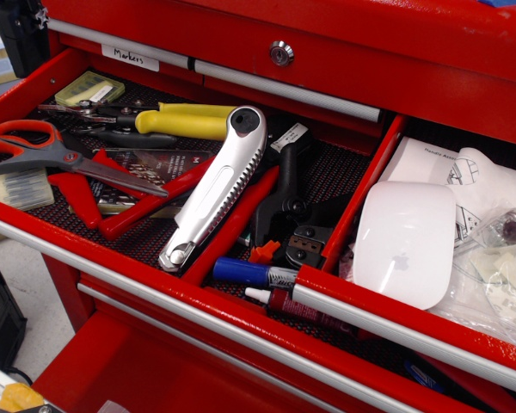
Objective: Pick up box cutter and put into drawer
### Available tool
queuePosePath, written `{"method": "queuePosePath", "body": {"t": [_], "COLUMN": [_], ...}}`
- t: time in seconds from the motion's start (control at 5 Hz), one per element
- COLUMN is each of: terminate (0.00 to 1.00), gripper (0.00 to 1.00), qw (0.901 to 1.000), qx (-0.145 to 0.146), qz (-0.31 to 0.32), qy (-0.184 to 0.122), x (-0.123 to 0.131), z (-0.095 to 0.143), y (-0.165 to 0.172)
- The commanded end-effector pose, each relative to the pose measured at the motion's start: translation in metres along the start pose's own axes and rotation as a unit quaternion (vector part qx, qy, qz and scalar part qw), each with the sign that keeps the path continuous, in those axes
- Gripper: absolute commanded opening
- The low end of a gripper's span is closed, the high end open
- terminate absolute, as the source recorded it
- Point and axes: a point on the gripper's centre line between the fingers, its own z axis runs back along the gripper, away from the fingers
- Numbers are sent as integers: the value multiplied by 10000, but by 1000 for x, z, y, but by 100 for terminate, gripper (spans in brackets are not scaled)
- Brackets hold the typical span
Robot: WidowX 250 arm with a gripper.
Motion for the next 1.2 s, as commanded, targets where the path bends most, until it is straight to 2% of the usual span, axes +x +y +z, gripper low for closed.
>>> {"method": "queuePosePath", "body": {"t": [0.0, 0.2, 0.4, 0.6, 0.8, 1.0], "terminate": [0, 0, 0, 0, 0, 0], "gripper": [100, 100, 100, 100, 100, 100], "qw": [10000, 9993, 9988, 9975, 9954, 9921], "qx": [0, 32, 69, 230, 11, 93], "qz": [0, -273, -200, 84, 150, 417], "qy": [0, -247, -451, -659, -945, -1176], "x": [0, 9, 14, 16, 18, 30], "z": [0, 1, 1, -13, -32, -54], "y": [0, -51, -102, -153, -200, -204]}}
